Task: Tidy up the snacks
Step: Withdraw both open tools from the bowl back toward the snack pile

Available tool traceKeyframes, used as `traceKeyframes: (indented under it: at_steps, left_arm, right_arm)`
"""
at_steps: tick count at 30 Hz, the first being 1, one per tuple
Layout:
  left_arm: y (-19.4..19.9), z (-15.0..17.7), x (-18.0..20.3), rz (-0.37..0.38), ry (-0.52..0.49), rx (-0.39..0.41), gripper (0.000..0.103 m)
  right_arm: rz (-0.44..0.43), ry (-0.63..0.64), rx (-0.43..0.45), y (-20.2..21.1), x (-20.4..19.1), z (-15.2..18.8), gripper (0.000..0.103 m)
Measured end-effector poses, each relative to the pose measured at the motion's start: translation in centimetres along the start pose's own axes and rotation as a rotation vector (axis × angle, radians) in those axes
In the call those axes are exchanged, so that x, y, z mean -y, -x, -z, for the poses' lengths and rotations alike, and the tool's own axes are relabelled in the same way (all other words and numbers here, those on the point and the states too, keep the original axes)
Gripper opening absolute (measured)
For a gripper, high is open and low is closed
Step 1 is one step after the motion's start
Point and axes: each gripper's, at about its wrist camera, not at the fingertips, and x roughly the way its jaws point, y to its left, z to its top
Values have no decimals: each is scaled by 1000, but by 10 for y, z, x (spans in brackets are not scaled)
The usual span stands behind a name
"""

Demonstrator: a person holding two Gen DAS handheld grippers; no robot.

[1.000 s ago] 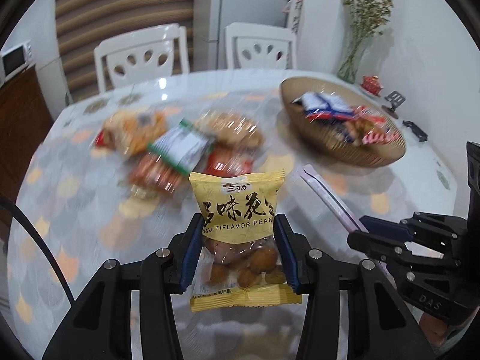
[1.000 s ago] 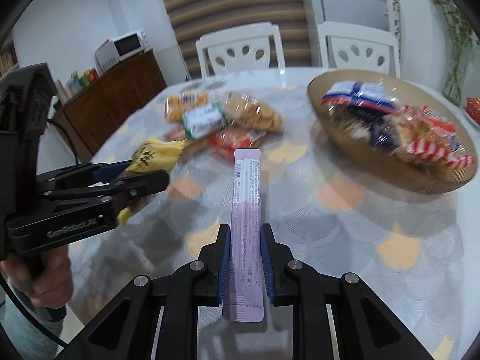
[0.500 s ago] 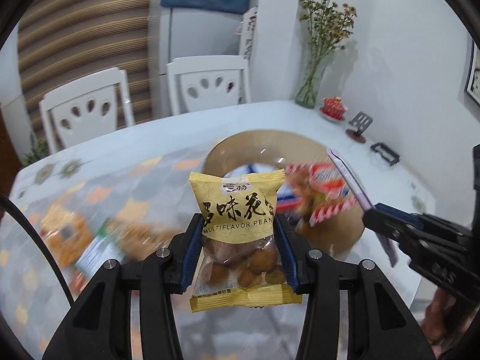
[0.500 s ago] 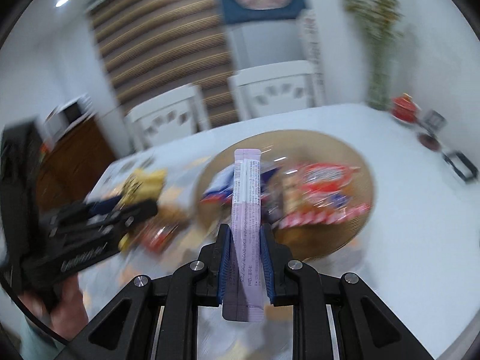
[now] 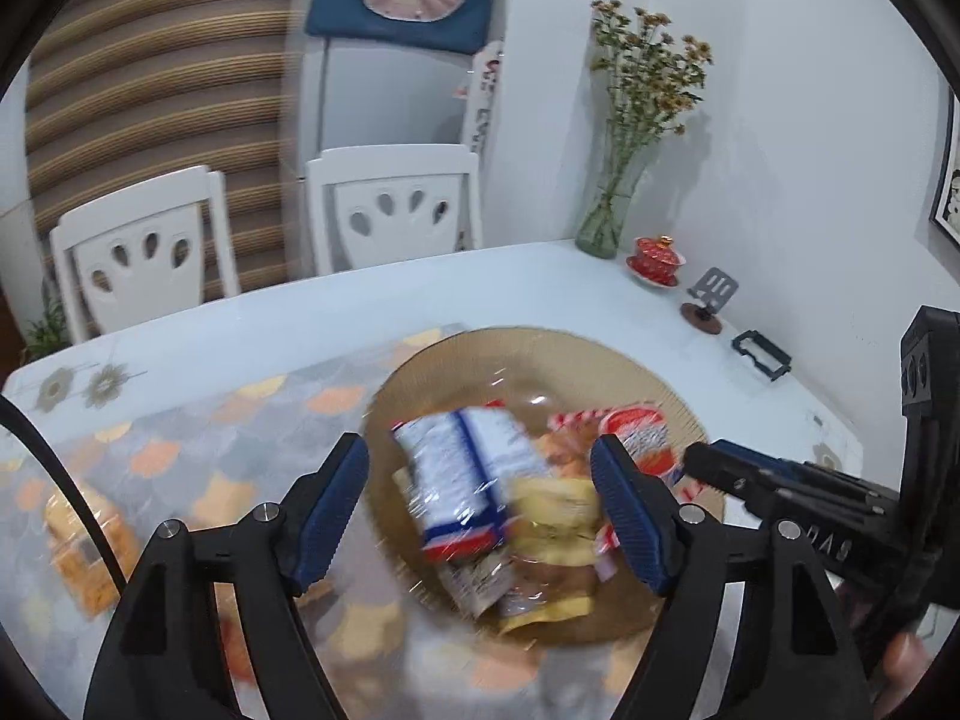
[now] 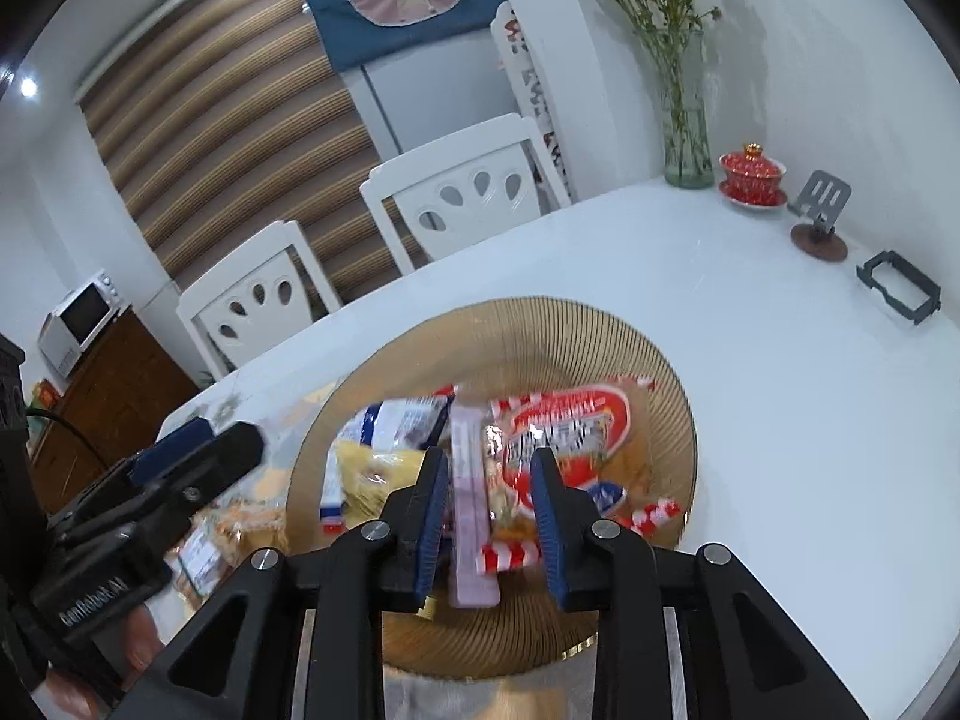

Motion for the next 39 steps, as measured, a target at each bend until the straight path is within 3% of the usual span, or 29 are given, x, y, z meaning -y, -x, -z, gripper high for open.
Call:
traceKeyframes:
  at_steps: [6,11,17,23,26,30,36,39]
  left_arm:
    - [59,42,-46,-109,52,11,75]
    - [110,98,-113,-242,190,14,75]
    - [112,160,-180,-370,356,-57,75]
    - [85,206,-219,-331,495,-118,73]
    - [91,205,-223,-303,514,-58,75]
    - [89,208,-228,-279,539,-59,75]
    - [89,208,-217,-288,491,-76,75]
    - [87,207,-214,-300,476,-85,75]
  right_arm:
    - [-151,50,-51,10,-33,26,27]
    - [-256,177,-72,15,-84,56,27]
    - [-276,291,-131,-22,-129,107,27]
    - [-226,349,-184,-72,-135,156,27]
    - [-246,332,-186,-75,-131,151,27]
    - [-247,286,-232,-84,-122,149,29]
    - [-252,260,-208,-81,-119,146,30]
    - [-257,254,-219,-81,-118,145,45]
